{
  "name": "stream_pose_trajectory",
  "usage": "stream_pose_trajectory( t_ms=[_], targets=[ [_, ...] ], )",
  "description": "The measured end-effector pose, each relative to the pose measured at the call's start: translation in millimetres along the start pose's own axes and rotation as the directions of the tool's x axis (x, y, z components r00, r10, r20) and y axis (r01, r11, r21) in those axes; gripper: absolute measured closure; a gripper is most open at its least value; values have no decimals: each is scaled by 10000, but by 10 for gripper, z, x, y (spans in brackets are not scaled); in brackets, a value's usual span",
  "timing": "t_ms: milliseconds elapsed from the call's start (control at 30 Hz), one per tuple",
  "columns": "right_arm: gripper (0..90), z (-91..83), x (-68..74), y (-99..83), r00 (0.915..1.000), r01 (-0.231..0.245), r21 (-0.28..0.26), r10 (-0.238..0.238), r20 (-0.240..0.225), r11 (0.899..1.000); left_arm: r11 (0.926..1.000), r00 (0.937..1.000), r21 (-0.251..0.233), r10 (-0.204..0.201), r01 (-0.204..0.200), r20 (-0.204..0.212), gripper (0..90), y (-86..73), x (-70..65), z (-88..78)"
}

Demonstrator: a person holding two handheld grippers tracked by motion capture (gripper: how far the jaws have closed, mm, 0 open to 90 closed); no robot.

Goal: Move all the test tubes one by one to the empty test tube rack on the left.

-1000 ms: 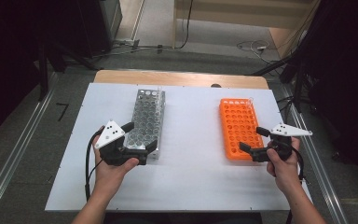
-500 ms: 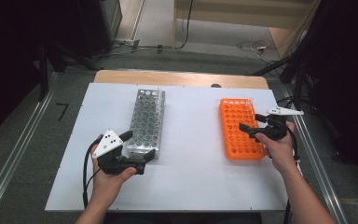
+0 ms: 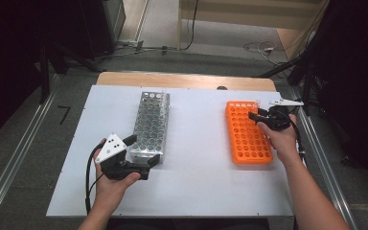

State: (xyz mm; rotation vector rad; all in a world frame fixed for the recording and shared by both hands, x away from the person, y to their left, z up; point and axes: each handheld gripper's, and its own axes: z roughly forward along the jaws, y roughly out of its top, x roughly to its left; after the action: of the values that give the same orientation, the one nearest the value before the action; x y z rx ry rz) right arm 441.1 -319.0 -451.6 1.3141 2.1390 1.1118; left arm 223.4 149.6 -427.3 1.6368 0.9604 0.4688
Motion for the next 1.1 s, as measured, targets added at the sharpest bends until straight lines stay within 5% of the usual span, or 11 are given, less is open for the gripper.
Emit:
stream_pose_trajectory(
  t_ms=[400, 567, 900, 1100],
  targets=[
    [729, 165, -40, 68, 9997, -33, 331, 26, 230, 9994, 10000, 10000, 46, -8, 8, 3, 0, -11, 12, 6],
    [739, 150, 1, 72, 9983, 436, 174, -443, 391, 9989, 10000, 10000, 32, -3, 3, 28, 0, -7, 7, 11],
    [739, -73, 15, 158, 9990, 348, -689, -327, 321, 9970, 10000, 9999, 12, 34, -34, 99, 0, -3, 3, 23],
    [739, -245, 115, 183, 9996, 251, -994, -266, -139, 9947, 9999, 9999, 79, 63, -64, 157, 0, 0, -15, 45]
  ],
)
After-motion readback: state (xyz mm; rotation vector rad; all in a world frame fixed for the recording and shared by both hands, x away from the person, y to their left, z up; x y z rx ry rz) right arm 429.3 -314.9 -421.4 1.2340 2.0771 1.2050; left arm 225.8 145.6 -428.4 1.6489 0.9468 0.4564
